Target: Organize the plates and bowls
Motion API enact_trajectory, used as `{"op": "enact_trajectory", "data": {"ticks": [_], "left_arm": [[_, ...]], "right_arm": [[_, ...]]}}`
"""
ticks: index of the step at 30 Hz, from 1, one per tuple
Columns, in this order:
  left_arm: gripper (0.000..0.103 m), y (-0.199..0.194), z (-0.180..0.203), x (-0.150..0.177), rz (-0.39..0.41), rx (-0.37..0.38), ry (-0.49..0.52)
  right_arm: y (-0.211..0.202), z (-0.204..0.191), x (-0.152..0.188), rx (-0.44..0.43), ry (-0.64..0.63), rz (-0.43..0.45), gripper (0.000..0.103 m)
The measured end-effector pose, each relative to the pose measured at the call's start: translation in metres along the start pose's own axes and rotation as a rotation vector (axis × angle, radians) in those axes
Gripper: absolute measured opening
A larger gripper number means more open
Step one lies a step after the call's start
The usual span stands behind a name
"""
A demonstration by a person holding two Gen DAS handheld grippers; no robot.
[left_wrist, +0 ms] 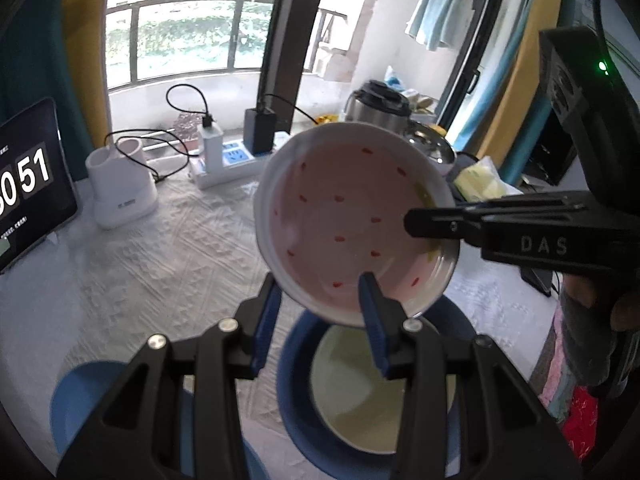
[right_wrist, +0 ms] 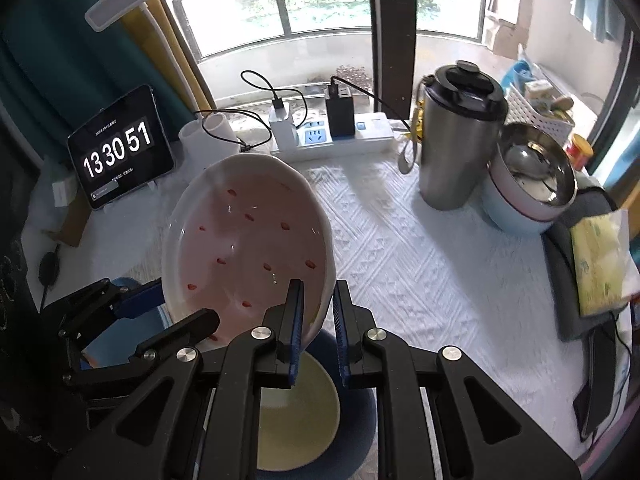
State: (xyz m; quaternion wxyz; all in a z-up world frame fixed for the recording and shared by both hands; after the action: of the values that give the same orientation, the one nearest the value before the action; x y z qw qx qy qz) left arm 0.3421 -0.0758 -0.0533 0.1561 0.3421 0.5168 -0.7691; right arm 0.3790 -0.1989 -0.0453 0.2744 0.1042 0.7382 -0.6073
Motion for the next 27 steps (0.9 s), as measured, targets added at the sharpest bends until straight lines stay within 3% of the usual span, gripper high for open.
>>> {"op": "enact_trajectory", "data": {"ticks": [27], "left_arm": [[0.041,-0.027,0.035,0.041,-0.004,0.027,0.071]], "right_arm": [[-0.015,0.009,0.064,-0.016,0.063,-0.036,0.016]]}}
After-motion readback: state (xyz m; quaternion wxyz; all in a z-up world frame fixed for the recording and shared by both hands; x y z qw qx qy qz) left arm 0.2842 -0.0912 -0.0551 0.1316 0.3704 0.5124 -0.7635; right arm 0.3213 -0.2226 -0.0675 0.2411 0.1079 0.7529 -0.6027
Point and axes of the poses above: each gripper's, at about its wrist camera, not at the fingertips, and y roughly the way its jaws point, z to its right, x to its underside, the point moved 4 cm from there along y, roughly the way its jaws point
